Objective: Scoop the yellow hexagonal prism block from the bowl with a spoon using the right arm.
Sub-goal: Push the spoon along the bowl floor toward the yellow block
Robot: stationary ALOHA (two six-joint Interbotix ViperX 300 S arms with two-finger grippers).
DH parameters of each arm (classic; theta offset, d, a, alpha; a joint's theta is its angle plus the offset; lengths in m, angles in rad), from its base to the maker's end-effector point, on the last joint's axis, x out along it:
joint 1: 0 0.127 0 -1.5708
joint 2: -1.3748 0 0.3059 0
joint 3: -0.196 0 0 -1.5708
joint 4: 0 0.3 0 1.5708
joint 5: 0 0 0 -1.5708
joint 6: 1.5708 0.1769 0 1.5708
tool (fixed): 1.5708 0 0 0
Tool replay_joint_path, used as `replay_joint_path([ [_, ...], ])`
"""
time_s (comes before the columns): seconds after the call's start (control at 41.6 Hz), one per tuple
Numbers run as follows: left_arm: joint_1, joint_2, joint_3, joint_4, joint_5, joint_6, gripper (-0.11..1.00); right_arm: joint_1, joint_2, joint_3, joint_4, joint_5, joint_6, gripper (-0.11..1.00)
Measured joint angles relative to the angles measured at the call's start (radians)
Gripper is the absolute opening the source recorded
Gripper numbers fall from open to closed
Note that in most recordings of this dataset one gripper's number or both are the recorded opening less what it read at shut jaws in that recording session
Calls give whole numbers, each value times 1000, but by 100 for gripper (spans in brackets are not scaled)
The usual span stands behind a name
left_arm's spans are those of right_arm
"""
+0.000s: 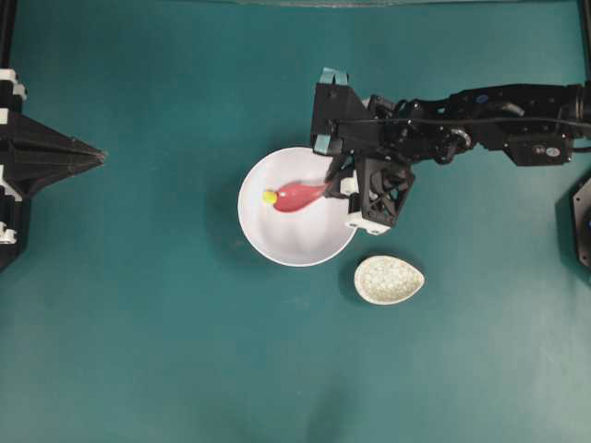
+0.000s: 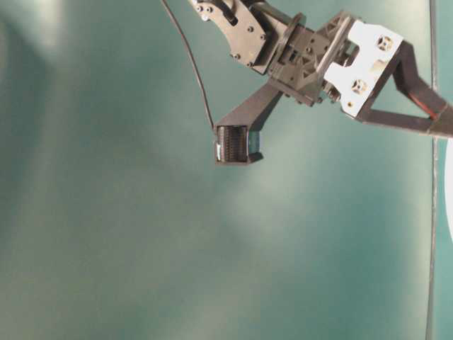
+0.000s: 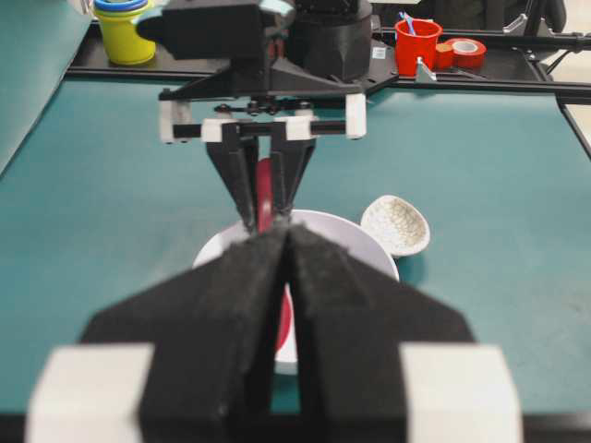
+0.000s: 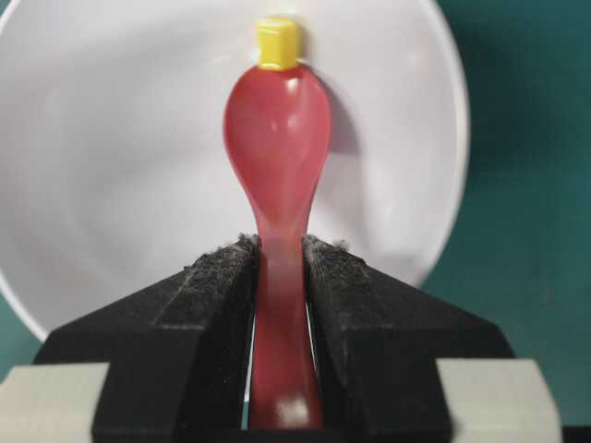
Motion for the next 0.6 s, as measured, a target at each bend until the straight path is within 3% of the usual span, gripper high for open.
replay_joint_path([
  [0.601, 0, 0, -2, 2, 0, -2, 0, 17, -2, -2, 0, 17, -2, 23],
])
